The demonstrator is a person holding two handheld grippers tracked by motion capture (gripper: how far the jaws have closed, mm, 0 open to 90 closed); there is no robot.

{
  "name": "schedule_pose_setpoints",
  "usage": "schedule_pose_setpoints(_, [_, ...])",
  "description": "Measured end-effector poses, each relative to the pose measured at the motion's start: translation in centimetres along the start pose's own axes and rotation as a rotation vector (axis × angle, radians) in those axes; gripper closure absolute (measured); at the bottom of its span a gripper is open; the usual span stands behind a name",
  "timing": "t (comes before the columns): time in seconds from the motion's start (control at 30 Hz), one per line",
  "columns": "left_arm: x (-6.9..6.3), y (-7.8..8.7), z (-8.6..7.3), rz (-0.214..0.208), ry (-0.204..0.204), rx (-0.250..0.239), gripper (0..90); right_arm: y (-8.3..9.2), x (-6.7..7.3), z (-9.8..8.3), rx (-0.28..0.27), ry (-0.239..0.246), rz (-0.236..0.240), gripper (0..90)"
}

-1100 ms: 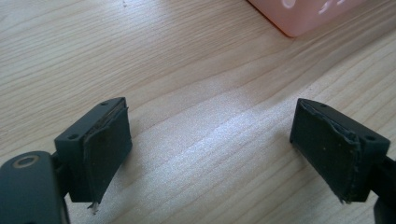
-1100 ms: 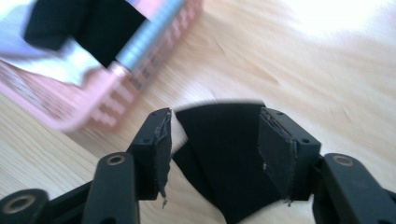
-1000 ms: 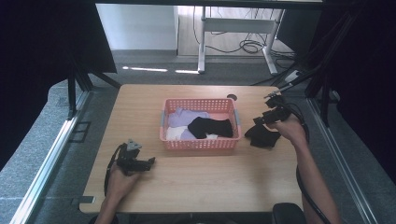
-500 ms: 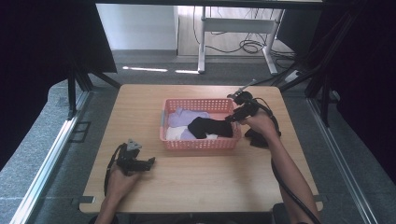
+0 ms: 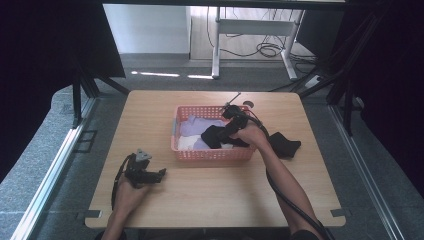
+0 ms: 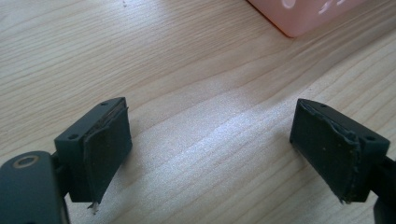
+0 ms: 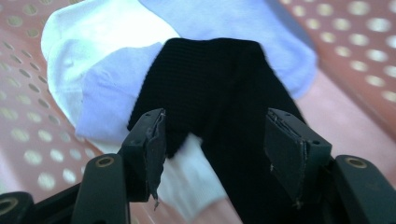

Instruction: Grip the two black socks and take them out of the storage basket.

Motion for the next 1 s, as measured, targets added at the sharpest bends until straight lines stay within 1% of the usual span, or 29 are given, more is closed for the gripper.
schedule_pose_setpoints(0.07, [0.0, 0.0, 0.0, 0.000, 0.001, -0.001, 12.2, -0.8, 0.3, 0.2, 0.018, 0.011, 0.004, 37.3])
schedule_pose_setpoints(0.17, [0.0, 0.0, 0.0, 0.001, -0.001, 0.001, 12.2, -2.1, 0.7, 0.5, 0.066, 0.033, 0.002, 36.4])
schedule_pose_setpoints(0.2, [0.0, 0.0, 0.0, 0.001, -0.001, 0.001, 12.2, -2.7, 0.8, 0.6, 0.086, 0.037, -0.002, 36.5])
schedule_pose_setpoints(0.23, [0.0, 0.0, 0.0, 0.001, -0.001, 0.001, 12.2, -3.0, 0.8, 0.7, 0.099, 0.042, -0.005, 38.6])
schedule_pose_setpoints(0.27, [0.0, 0.0, 0.0, 0.000, -0.001, 0.001, 12.2, -3.3, 0.9, 0.7, 0.110, 0.045, -0.005, 42.8])
schedule_pose_setpoints(0.3, [0.0, 0.0, 0.0, 0.000, 0.000, 0.000, 12.2, -3.6, 0.9, 0.7, 0.117, 0.046, -0.004, 45.0])
schedule_pose_setpoints(0.4, [0.0, 0.0, 0.0, 0.000, 0.000, 0.000, 12.2, -4.2, 0.9, 0.8, 0.136, 0.030, 0.024, 58.6])
schedule_pose_setpoints(0.43, [0.0, 0.0, 0.0, 0.000, 0.000, 0.000, 12.2, -4.2, 1.0, 0.8, 0.135, 0.017, 0.038, 65.7])
schedule_pose_setpoints(0.47, [0.0, 0.0, 0.0, 0.000, 0.000, 0.000, 12.2, -4.1, 1.0, 0.8, 0.129, 0.016, 0.042, 70.7])
schedule_pose_setpoints(0.5, [0.0, 0.0, 0.0, 0.000, 0.000, 0.000, 12.2, -4.0, 1.1, 0.8, 0.129, 0.014, 0.035, 77.5])
schedule_pose_setpoints(0.53, [0.0, 0.0, 0.0, 0.000, 0.000, 0.000, 12.2, -3.9, 1.1, 0.8, 0.124, 0.027, 0.029, 81.9])
schedule_pose_setpoints(0.57, [0.0, 0.0, 0.0, 0.000, -0.001, 0.001, 12.2, -3.7, 1.1, 0.8, 0.118, 0.030, 0.024, 87.4])
schedule_pose_setpoints(0.6, [0.0, 0.0, 0.0, 0.001, -0.001, 0.001, 12.2, -3.3, 1.0, 0.9, 0.102, 0.028, 0.026, 89.9])
schedule_pose_setpoints(0.67, [0.0, 0.0, 0.0, 0.001, -0.001, 0.001, 12.2, -2.8, 0.9, 1.0, 0.079, 0.021, 0.024, 90.0])
schedule_pose_setpoints(0.73, [0.0, 0.0, 0.0, 0.001, 0.000, 0.001, 12.2, -2.0, 0.8, 1.1, 0.062, 0.025, 0.009, 90.0])
schedule_pose_setpoints(0.77, [0.0, 0.0, 0.0, 0.001, -0.001, 0.001, 12.2, -1.7, 0.8, 1.2, 0.051, 0.015, 0.016, 90.0])
schedule_pose_setpoints(0.8, [0.0, 0.0, 0.0, 0.001, -0.001, 0.001, 12.2, -1.5, 0.8, 1.2, 0.047, 0.016, 0.026, 90.0])
schedule_pose_setpoints(0.87, [0.0, 0.0, 0.0, 0.001, -0.001, 0.001, 12.2, -1.2, 0.8, 1.3, 0.045, 0.014, 0.021, 88.5])
schedule_pose_setpoints(0.9, [0.0, 0.0, 0.0, 0.001, -0.001, 0.001, 12.2, -1.2, 0.8, 1.4, 0.046, 0.016, 0.026, 80.2])
schedule_pose_setpoints(0.93, [0.0, 0.0, 0.0, 0.001, -0.001, 0.001, 12.2, -1.6, 0.9, 1.4, 0.059, 0.024, 0.037, 70.2])
schedule_pose_setpoints(1.0, [0.0, 0.0, 0.0, 0.000, 0.000, 0.000, 12.2, -2.5, 1.1, 1.4, 0.076, 0.023, 0.022, 54.1])
Point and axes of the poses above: each handheld gripper's, and its own axes: y roughly backward along the jaws, z roughly out of its top, x roughly to its left, the point moved 3 cm from there along -y, roughly forward along the jaws, and after that the axes turned 8 degrees about -z, right-handed, at the moved point
